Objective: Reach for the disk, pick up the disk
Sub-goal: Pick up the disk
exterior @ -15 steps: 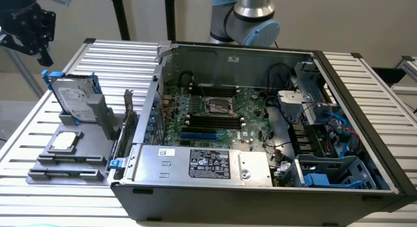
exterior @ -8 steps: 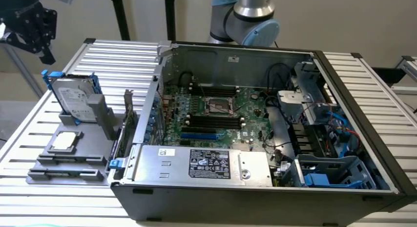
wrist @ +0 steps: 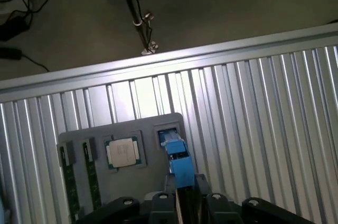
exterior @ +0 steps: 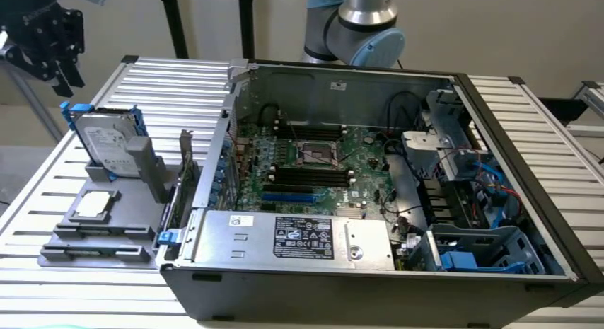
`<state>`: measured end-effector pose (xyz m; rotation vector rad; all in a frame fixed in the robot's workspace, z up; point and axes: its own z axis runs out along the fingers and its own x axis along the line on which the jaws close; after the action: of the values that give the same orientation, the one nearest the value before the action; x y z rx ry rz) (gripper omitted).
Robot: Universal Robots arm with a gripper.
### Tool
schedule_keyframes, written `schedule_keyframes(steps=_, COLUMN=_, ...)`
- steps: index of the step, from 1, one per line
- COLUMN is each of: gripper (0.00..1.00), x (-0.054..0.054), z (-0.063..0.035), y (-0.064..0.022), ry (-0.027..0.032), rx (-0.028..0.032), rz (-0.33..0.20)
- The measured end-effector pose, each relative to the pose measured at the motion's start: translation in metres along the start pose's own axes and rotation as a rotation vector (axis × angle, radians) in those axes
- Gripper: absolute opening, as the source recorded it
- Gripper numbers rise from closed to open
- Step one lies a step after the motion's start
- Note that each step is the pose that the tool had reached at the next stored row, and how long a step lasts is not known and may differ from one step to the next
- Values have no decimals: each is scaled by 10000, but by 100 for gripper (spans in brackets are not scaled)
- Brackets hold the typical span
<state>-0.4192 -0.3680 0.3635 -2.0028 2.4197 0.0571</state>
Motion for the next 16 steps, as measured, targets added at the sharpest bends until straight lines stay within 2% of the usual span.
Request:
schedule_keyframes(steps=2, gripper=42, x=0, z=6, y=-1, ry=1, rx=0, rz=-2)
schedule_keyframes(steps=3, gripper=42, x=0, z=12, y=-1, ry=1, rx=-1, rz=-9)
schedule_keyframes(steps=5, gripper=53, x=-2, z=31, y=0, ry=4, rx=2, rz=-42)
schedule_keyframes(steps=7, gripper=53, x=-4, z=60, y=-1, ry=8, rx=11, rz=-129)
schedule_keyframes(steps=8, gripper=60, x=-4, z=78, y=-2, ry=9, rx=13, rz=-177)
schedule_keyframes(steps=16, gripper=60, x=-2, z=223, y=2, ry=27, rx=-1, rz=-806)
